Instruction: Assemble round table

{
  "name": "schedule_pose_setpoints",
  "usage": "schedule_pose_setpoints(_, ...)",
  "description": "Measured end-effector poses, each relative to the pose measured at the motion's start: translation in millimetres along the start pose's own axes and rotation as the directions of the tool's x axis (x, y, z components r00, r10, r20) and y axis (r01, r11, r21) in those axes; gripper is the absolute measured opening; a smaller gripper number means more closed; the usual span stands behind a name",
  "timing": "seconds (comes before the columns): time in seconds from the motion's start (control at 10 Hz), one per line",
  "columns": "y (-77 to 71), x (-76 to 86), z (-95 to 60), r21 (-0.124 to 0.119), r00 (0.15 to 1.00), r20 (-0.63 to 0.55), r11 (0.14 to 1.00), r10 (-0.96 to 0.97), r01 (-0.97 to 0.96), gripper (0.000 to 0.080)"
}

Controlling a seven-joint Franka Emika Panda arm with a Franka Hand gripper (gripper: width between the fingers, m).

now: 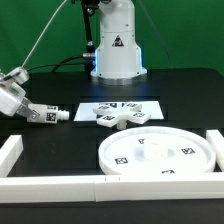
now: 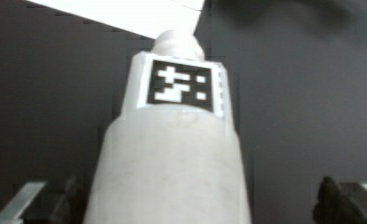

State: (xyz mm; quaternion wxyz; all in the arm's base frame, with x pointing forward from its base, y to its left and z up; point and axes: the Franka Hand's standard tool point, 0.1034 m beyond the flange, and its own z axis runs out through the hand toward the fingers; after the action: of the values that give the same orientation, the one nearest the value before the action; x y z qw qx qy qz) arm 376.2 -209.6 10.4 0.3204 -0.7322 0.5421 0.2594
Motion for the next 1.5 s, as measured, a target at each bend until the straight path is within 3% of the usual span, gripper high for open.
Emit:
schedule_pose_setpoints(0.3, 0.5, 0.0, 1.7, -0.002, 1.000, 0.000, 1.000, -0.002, 0.002, 0.0649)
schedule_pose_setpoints(0.4, 0.4, 0.0, 1.8, -0.003, 1.000, 0.000, 1.000, -0.003, 0.003, 0.0563)
schedule_pose_setpoints(0.5, 0.3, -0.1, 1.9, -0.003, 1.000, 0.000, 1.000, -0.003, 0.003, 0.0427)
schedule_pose_setpoints(1.0, -2.5, -1.9, 2.5, -0.011, 1.000, 0.000, 1.000, -0.011, 0.011, 0.0404)
schedule_pose_setpoints(1.2, -35.6, -26.9, -11.0, -0.036, 0.995, -0.024, 0.994, -0.099, 0.098, 0.0404)
schedule_pose_setpoints(1.3, -52.7, -45.2, -22.7, -0.025, 0.991, -0.007, 0.990, -0.137, 0.137, 0.0404)
schedule_pose_setpoints(1.4, -65.7, -51.1, -33.0, -0.020, 0.985, -0.056, 0.986, -0.166, 0.165, 0.0406)
schedule_pose_setpoints(1.5, -68.4, -53.5, -33.5, -0.033, 0.973, -0.145, 0.983, -0.182, 0.179, 0.0406)
